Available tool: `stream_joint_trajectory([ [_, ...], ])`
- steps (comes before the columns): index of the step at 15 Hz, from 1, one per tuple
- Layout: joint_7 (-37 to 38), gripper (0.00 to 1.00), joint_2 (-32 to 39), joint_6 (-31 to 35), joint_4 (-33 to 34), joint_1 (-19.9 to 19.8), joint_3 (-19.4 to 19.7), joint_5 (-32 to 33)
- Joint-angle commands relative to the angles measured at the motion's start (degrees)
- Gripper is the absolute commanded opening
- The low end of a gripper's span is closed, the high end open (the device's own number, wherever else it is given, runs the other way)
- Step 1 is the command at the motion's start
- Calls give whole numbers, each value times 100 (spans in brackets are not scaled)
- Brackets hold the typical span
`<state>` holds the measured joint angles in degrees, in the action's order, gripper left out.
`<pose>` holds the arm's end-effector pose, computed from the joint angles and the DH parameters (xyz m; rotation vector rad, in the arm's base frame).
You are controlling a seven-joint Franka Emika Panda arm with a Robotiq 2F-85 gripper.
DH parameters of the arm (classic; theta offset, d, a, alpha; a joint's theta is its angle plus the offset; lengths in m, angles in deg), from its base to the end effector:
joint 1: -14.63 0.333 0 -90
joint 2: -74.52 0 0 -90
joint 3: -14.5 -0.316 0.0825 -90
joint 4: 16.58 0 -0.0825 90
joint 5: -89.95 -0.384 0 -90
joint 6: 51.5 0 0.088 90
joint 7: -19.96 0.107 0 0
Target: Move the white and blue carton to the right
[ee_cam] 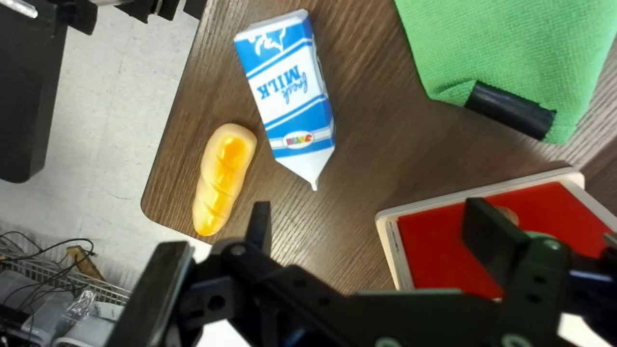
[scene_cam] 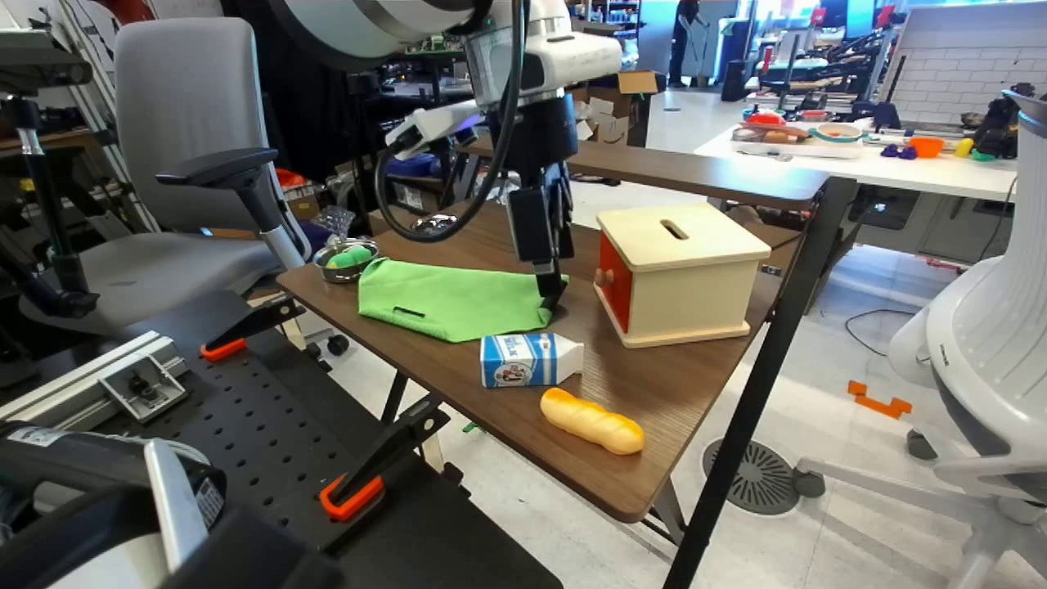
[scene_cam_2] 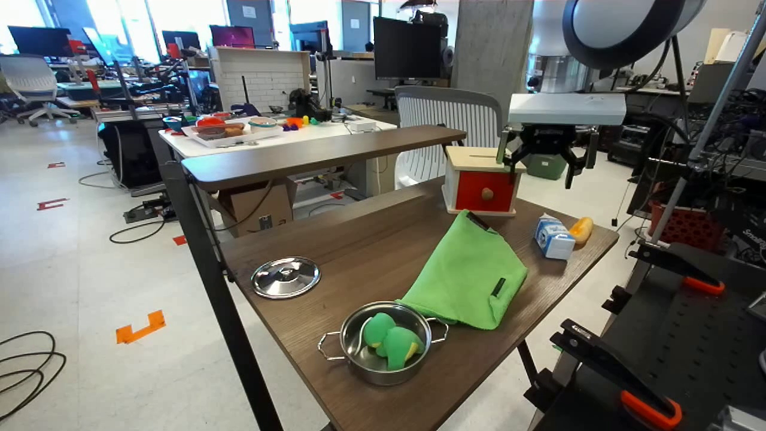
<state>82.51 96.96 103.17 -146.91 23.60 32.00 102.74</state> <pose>0.5336 -0.0767 0.1944 2.5885 -1.4407 0.1980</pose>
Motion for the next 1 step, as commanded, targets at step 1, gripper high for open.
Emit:
stream_joint_trajectory([
  [1, 9, 100, -12, -13, -9, -48, -42, 26],
])
